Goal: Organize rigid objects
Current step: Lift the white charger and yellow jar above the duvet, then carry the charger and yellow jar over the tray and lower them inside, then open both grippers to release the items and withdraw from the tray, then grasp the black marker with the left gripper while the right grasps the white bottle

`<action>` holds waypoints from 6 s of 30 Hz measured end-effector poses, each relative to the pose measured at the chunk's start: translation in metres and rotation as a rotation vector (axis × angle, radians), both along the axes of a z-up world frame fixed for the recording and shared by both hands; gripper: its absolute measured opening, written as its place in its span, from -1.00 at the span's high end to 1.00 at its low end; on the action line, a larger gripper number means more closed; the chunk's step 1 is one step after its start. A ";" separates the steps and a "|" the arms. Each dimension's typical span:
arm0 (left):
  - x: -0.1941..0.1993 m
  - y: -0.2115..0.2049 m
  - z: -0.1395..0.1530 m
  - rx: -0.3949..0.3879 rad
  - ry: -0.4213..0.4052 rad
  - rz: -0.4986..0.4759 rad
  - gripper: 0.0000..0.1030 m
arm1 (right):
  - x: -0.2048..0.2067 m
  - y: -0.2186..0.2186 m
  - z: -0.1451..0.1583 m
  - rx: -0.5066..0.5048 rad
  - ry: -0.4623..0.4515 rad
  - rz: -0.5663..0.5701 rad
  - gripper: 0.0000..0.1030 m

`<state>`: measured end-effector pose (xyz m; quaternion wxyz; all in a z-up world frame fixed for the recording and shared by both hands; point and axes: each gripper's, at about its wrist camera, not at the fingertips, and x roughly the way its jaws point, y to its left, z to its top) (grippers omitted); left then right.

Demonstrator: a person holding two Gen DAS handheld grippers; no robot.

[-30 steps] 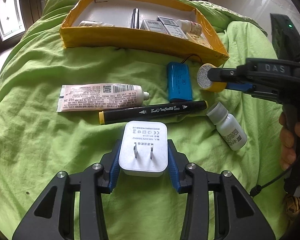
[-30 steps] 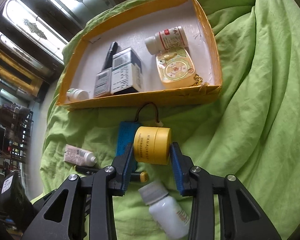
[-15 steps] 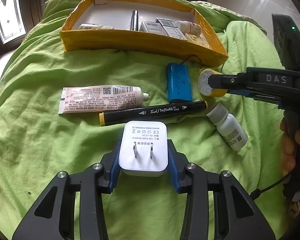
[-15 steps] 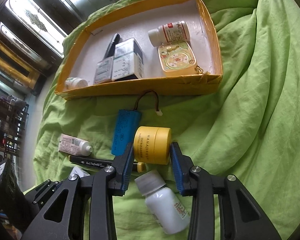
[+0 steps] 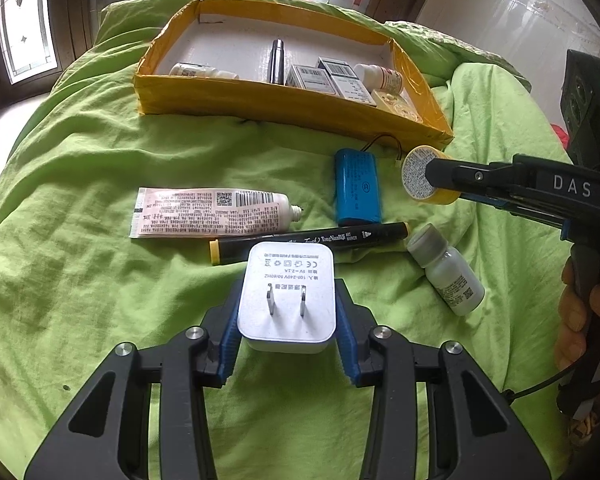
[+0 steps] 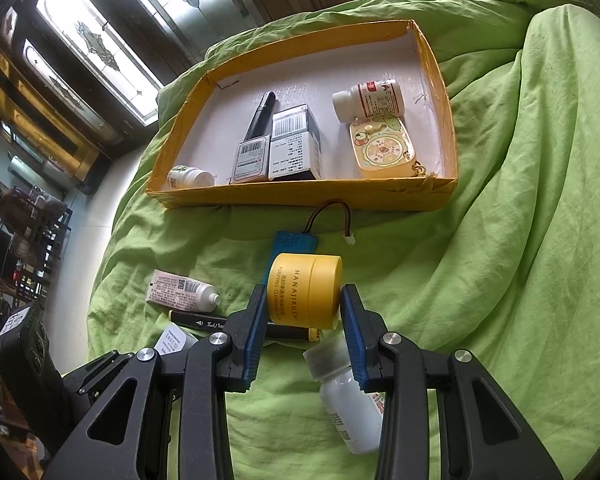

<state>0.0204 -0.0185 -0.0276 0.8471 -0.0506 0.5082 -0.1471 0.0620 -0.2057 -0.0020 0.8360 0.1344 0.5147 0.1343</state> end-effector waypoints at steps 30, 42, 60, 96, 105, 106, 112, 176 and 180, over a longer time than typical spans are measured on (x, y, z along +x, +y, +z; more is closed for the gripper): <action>0.002 0.018 0.008 -0.068 -0.029 0.071 0.25 | -0.006 -0.008 0.013 0.046 -0.051 -0.025 0.37; 0.003 0.023 0.010 -0.095 -0.028 0.089 0.25 | -0.006 -0.009 0.015 0.065 -0.053 -0.018 0.37; 0.000 0.028 0.022 -0.138 -0.061 0.096 0.25 | -0.005 -0.011 0.023 0.076 -0.070 -0.031 0.37; 0.114 0.025 0.059 -0.140 -0.146 0.123 0.24 | 0.088 -0.036 0.064 0.159 -0.133 -0.164 0.37; 0.169 0.026 0.051 -0.080 -0.146 0.145 0.25 | 0.121 -0.020 0.039 0.169 -0.076 -0.122 0.37; 0.175 0.026 0.049 -0.071 -0.145 0.147 0.25 | 0.125 -0.017 0.038 0.167 -0.082 -0.111 0.37; 0.199 0.029 0.033 -0.041 -0.125 0.156 0.25 | 0.158 -0.024 0.039 0.082 -0.119 -0.128 0.37; 0.010 -0.068 0.005 0.305 -0.142 -0.343 -0.35 | -0.032 -0.031 0.003 0.034 0.049 -0.025 -0.24; 0.018 -0.081 -0.010 0.364 -0.125 -0.408 -0.15 | -0.032 -0.037 0.001 0.036 0.046 -0.050 -0.24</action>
